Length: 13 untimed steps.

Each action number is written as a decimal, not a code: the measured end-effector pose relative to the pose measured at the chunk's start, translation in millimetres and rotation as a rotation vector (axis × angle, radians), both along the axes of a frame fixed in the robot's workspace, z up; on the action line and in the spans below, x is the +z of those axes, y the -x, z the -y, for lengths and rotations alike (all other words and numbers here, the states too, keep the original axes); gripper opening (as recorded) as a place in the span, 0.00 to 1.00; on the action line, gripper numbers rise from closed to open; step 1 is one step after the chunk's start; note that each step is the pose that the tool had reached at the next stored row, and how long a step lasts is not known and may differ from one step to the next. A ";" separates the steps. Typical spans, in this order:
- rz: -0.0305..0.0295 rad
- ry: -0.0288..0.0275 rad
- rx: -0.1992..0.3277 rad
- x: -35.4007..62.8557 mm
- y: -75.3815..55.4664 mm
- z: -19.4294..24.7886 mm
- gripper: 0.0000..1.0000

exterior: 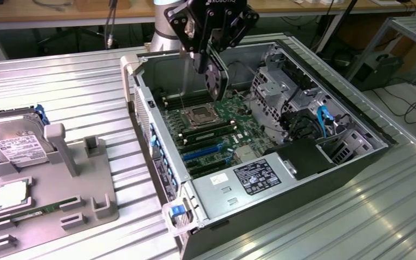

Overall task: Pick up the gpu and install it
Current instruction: 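Pick up the gpu and move the gpu toward the slot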

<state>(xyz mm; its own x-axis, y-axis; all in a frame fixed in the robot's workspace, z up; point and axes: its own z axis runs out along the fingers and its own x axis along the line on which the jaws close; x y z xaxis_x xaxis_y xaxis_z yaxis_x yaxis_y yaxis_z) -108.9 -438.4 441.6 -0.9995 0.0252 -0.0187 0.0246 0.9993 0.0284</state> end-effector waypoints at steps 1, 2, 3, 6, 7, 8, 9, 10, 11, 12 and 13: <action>0.0001 0.0000 0.000 0.0 -2.0 -1.2 0.27; 0.0001 0.0000 0.000 -0.1 -4.7 -2.1 0.27; 0.0001 0.0000 0.000 -0.1 -7.8 -2.8 0.27; 0.0000 0.0001 0.000 -0.3 -18.5 -5.1 0.27; 0.0001 0.0000 0.000 -0.5 -21.8 -6.5 0.27; 0.0001 0.0000 0.000 -0.6 -25.4 -8.1 0.27; 0.0000 0.0001 0.000 -0.6 -30.2 -9.3 0.27; 0.0000 0.0000 0.000 -0.8 -33.3 -9.6 0.27; 0.0001 0.0000 0.000 -0.9 -36.7 -9.7 0.27; 0.0000 0.0002 0.001 -1.4 -48.7 -9.9 0.27; 0.0000 0.0002 0.002 -1.5 -51.6 -10.0 0.27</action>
<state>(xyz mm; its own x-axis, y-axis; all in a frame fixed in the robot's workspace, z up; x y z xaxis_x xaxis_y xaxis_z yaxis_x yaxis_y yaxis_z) -57.4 -428.4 440.1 -0.9995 0.0236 -0.0188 0.0231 0.9993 0.0282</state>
